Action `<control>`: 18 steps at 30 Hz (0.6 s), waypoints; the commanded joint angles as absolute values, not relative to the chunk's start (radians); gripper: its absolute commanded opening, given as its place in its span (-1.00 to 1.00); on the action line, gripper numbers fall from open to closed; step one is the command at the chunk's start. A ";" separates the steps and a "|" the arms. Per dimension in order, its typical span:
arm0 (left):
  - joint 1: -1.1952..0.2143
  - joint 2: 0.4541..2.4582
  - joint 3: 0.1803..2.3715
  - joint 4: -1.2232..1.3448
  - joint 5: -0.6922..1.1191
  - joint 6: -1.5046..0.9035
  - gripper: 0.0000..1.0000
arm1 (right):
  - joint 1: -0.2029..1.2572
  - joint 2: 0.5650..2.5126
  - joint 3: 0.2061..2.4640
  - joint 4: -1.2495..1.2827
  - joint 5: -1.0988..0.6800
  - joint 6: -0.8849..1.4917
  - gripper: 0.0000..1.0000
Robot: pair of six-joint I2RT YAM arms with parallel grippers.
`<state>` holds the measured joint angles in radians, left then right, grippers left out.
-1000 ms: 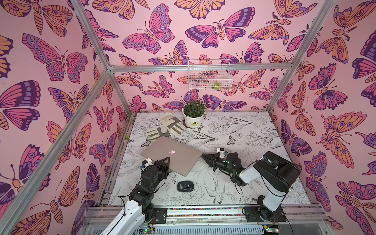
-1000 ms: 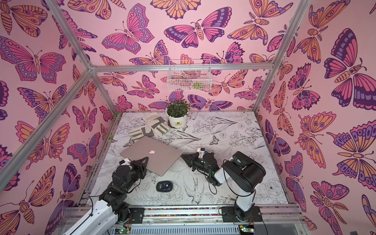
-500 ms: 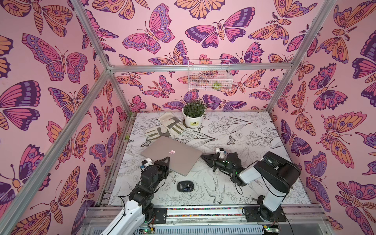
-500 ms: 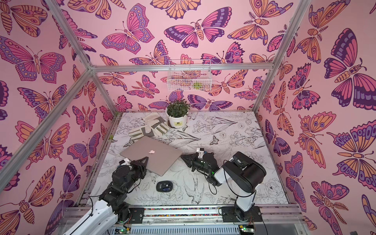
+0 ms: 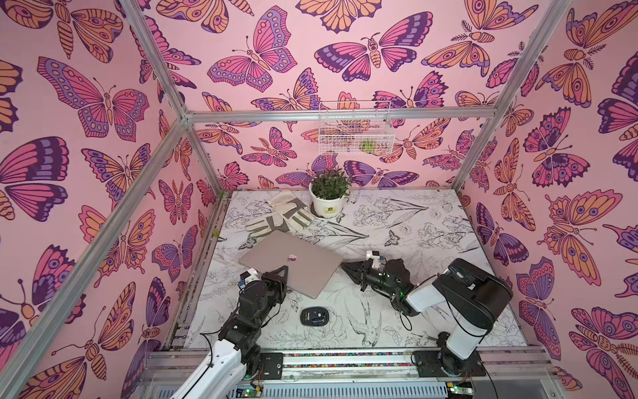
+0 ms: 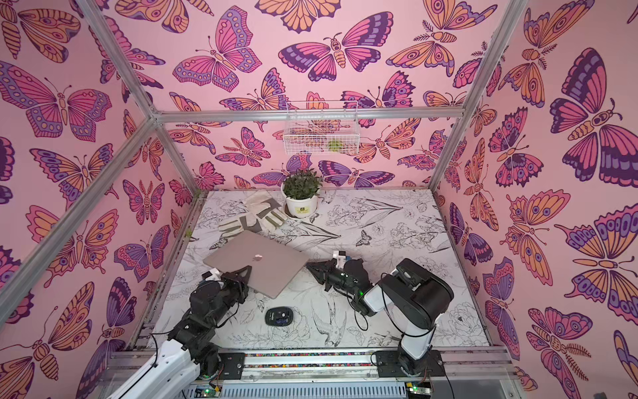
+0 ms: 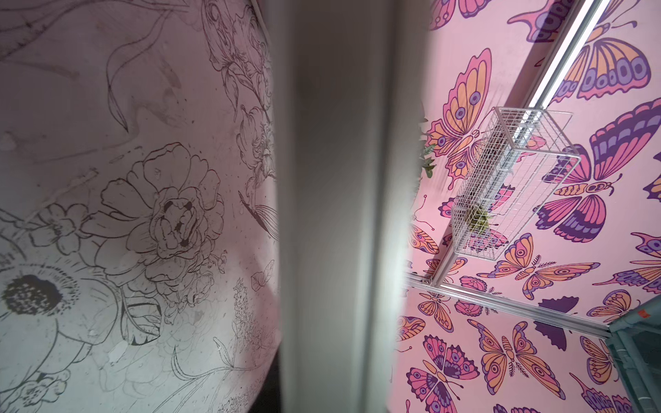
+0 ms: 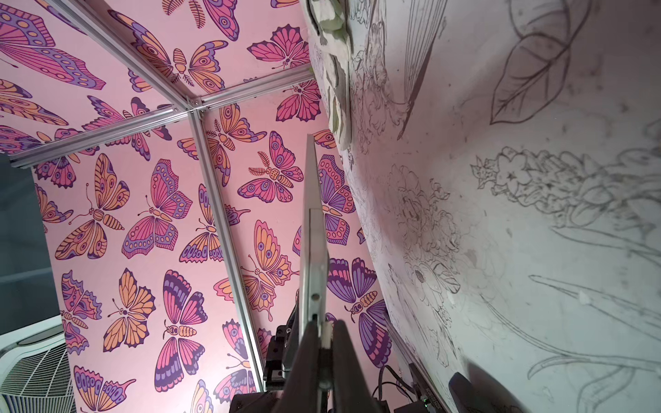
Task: Insert the wireless mouse receiver into the laptop
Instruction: Insert the USB plug into the USB port.
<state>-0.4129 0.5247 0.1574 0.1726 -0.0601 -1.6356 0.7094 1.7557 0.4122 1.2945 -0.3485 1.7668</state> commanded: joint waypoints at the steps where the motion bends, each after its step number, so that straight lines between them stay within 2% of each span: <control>1: -0.419 0.497 0.174 0.342 -0.060 -1.613 -1.00 | 0.718 1.726 0.408 1.317 -0.340 1.772 -1.00; 18: -0.419 0.488 0.186 0.346 -0.067 -1.614 -1.00 | 0.715 1.741 0.364 1.320 -0.345 1.766 -1.00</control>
